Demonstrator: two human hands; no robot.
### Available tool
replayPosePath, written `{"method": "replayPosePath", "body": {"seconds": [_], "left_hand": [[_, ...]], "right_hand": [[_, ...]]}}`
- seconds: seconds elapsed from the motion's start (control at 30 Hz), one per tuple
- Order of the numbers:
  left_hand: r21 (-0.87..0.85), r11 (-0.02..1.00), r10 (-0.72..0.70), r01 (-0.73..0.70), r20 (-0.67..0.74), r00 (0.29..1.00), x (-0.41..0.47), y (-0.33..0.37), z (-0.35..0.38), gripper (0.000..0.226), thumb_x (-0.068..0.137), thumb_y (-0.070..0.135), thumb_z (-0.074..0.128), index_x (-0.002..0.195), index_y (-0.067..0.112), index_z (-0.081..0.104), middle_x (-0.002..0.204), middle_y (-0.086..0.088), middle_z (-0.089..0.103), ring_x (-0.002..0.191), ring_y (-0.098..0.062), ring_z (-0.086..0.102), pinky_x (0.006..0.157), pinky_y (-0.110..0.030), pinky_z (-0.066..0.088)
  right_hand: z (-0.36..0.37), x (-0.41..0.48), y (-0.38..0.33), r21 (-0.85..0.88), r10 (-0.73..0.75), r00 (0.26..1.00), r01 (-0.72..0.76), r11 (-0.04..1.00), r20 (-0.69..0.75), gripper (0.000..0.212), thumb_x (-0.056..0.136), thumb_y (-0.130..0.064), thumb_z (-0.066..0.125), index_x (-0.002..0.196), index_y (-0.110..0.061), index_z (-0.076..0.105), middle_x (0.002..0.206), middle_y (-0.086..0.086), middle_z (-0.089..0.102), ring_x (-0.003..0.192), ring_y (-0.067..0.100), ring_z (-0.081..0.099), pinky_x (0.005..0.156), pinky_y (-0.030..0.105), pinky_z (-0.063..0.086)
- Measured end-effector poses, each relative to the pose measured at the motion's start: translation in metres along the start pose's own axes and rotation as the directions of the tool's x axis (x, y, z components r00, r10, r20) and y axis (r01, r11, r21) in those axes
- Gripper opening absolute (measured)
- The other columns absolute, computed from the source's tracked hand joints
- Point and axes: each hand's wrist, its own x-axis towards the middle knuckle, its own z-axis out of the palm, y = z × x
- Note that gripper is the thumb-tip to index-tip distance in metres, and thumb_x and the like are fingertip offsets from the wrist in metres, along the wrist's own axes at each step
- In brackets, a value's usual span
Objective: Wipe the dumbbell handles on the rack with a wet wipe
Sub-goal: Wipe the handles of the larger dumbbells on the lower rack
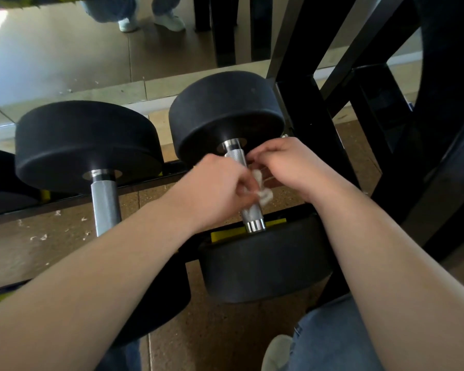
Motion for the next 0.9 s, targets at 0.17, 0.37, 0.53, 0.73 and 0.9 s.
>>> {"method": "replayPosePath", "body": {"seconds": [0.17, 0.37, 0.53, 0.73, 0.9], "left_hand": [[-0.009, 0.997, 0.078, -0.077, 0.182, 0.98, -0.006, 0.0, 0.004, 0.018, 0.085, 0.053, 0.072, 0.087, 0.037, 0.078, 0.064, 0.019, 0.059, 0.064, 0.005, 0.056, 0.067, -0.014, 0.043], [0.026, 0.998, -0.044, 0.053, -0.27, 0.962, 0.006, -0.013, 0.001, 0.029, 0.088, 0.058, 0.059, 0.093, 0.035, 0.076, 0.081, 0.018, 0.052, 0.075, -0.002, 0.054, 0.068, -0.024, 0.047], [0.067, 0.975, 0.21, -0.21, 0.004, 0.978, -0.005, -0.005, 0.003, 0.015, 0.085, 0.038, 0.078, 0.097, 0.03, 0.082, 0.091, 0.018, 0.055, 0.088, -0.003, 0.059, 0.087, -0.02, 0.047], [-0.062, 0.998, 0.006, -0.021, -0.229, 0.973, -0.004, -0.011, 0.004, 0.021, 0.076, 0.029, 0.086, 0.085, 0.026, 0.068, 0.085, 0.013, 0.062, 0.081, -0.005, 0.062, 0.076, -0.019, 0.049], [-0.261, 0.944, -0.267, 0.203, -0.237, 0.934, -0.004, -0.011, -0.003, 0.014, 0.082, 0.042, 0.08, 0.086, 0.035, 0.068, 0.076, 0.016, 0.064, 0.076, 0.005, 0.061, 0.064, -0.005, 0.044]], "right_hand": [[-0.001, -0.004, -0.001, -0.043, -0.033, 0.999, 0.033, 0.999, 0.011, 0.02, 0.1, -0.018, 0.059, 0.092, -0.025, 0.075, 0.079, -0.002, 0.075, 0.069, 0.011, 0.07, 0.071, 0.032, 0.059], [-0.005, -0.01, -0.004, -0.07, -0.072, 0.997, 0.072, 0.995, 0.002, 0.019, 0.102, -0.021, 0.059, 0.1, -0.029, 0.076, 0.086, -0.004, 0.077, 0.078, 0.011, 0.074, 0.077, 0.035, 0.063], [-0.011, -0.017, -0.007, -0.099, -0.148, 0.983, 0.159, 0.982, 0.107, 0.022, 0.093, -0.003, 0.065, 0.098, -0.022, 0.076, 0.087, 0.002, 0.077, 0.077, 0.013, 0.073, 0.075, 0.032, 0.062], [-0.019, -0.025, -0.01, -0.115, -0.205, 0.922, 0.255, 0.96, 0.328, 0.038, 0.082, 0.0, 0.075, 0.109, -0.026, 0.07, 0.102, 0.007, 0.073, 0.09, 0.02, 0.072, 0.081, 0.036, 0.061], [-0.005, -0.023, -0.007, -0.374, -0.264, 0.955, 0.295, 0.879, 0.133, 0.017, 0.086, -0.028, 0.08, 0.097, -0.037, 0.07, 0.091, -0.013, 0.069, 0.082, 0.001, 0.065, 0.07, 0.02, 0.049]]}}
